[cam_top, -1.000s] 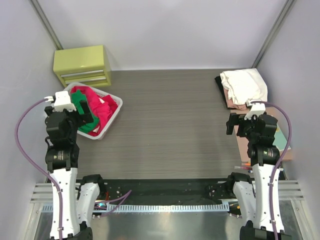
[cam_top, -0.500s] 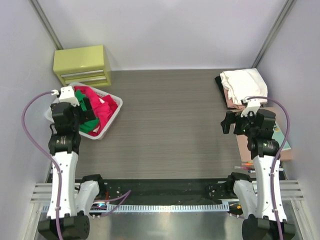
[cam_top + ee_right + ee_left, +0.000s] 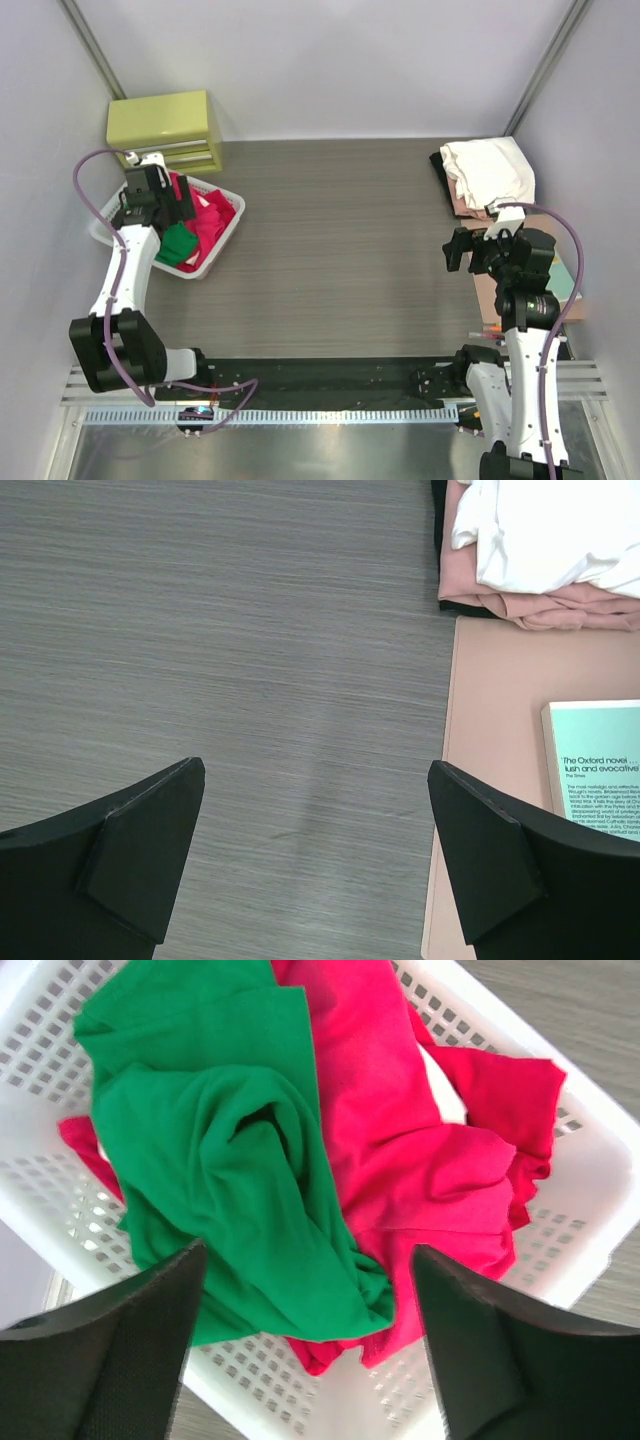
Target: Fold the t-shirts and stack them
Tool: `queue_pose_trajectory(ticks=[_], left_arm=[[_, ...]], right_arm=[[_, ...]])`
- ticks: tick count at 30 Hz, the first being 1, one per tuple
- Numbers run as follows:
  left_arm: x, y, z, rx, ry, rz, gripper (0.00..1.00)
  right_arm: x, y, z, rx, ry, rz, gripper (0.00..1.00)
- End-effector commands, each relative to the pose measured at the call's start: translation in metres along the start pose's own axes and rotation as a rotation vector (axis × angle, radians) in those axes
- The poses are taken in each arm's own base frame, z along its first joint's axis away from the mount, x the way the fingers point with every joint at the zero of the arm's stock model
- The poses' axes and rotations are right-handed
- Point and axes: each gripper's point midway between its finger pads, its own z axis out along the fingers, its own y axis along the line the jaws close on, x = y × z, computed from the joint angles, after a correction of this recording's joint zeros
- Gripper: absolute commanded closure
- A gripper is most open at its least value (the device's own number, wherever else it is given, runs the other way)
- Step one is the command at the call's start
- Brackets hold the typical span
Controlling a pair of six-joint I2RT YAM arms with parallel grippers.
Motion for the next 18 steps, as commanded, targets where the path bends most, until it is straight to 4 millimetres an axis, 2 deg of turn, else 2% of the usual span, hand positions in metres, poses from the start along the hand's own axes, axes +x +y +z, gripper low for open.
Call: queue_pose_trajectory(ticks=[1, 4, 6, 8, 12, 14, 15, 18], left_arm=[[-0.028, 0.009, 0.000, -0.058, -0.060, -0.037, 0.20], [-0.023, 0.015, 0.016, -0.101, 0.000, -0.021, 0.27], [-0.019, 0.014, 0.022, -0.105, 0.025, -0.026, 0.40], [-0.011, 0.012, 0.029, -0.102, 0.052, -0.026, 0.41], [-0.004, 0.016, 0.040, -0.122, 0.074, -0.010, 0.28], [0.000, 0.015, 0.044, -0.123, 0.089, -0.009, 0.28], [0.000, 0.015, 0.045, -0.123, 0.090, -0.013, 0.33], [0.007, 0.016, 0.052, -0.134, 0.127, -0.012, 0.36]], right_arm=[[-0.016, 0.004, -0.006, -0.012, -0.077, -0.021, 0.00], [-0.017, 0.006, -0.009, -0.017, -0.090, -0.027, 0.00], [-0.017, 0.006, -0.010, -0.016, -0.096, -0.028, 0.00], [-0.018, 0.007, -0.012, -0.020, -0.104, -0.030, 0.00], [-0.018, 0.007, -0.012, -0.018, -0.105, -0.029, 0.00], [-0.018, 0.007, -0.012, -0.018, -0.103, -0.028, 0.00], [-0.019, 0.008, -0.012, -0.020, -0.106, -0.030, 0.00], [-0.018, 0.009, -0.012, -0.026, -0.107, -0.032, 0.00]])
